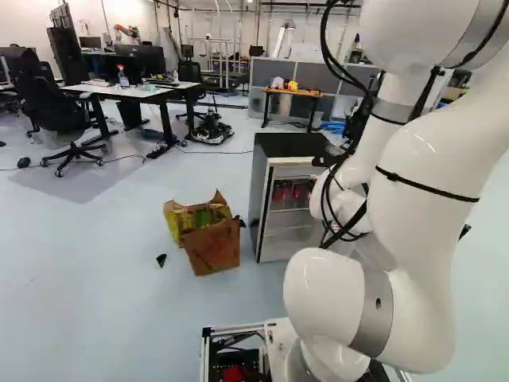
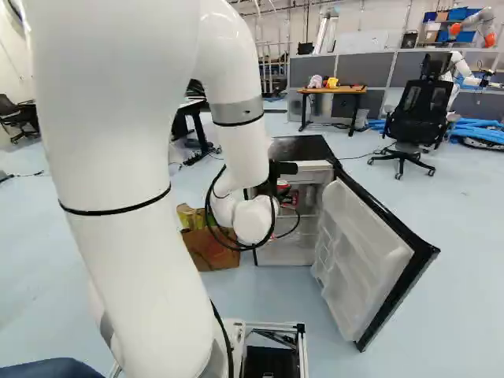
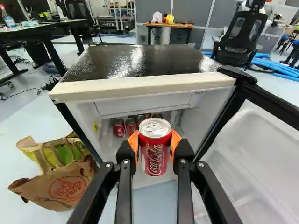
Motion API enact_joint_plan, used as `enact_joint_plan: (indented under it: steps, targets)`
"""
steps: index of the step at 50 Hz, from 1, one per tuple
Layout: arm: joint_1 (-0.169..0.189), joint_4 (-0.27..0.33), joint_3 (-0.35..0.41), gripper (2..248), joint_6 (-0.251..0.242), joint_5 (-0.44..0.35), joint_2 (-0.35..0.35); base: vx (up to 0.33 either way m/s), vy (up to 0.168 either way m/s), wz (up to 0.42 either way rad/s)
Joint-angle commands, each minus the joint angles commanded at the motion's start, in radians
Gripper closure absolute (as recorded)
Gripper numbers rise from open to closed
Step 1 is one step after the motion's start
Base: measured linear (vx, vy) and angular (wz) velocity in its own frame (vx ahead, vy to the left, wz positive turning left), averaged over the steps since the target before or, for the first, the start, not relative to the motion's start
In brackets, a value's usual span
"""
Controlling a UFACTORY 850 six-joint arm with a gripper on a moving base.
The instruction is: Grab a drink from the fridge
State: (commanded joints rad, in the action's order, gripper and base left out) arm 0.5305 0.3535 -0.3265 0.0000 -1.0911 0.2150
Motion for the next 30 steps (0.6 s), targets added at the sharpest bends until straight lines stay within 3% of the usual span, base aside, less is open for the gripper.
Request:
enact_joint_plan:
  steps: [30]
  targets:
    - [-0.008, -0.012, 0.003, 159, 0.0, 0.02, -0.085, 0.0, 0.0, 0.0]
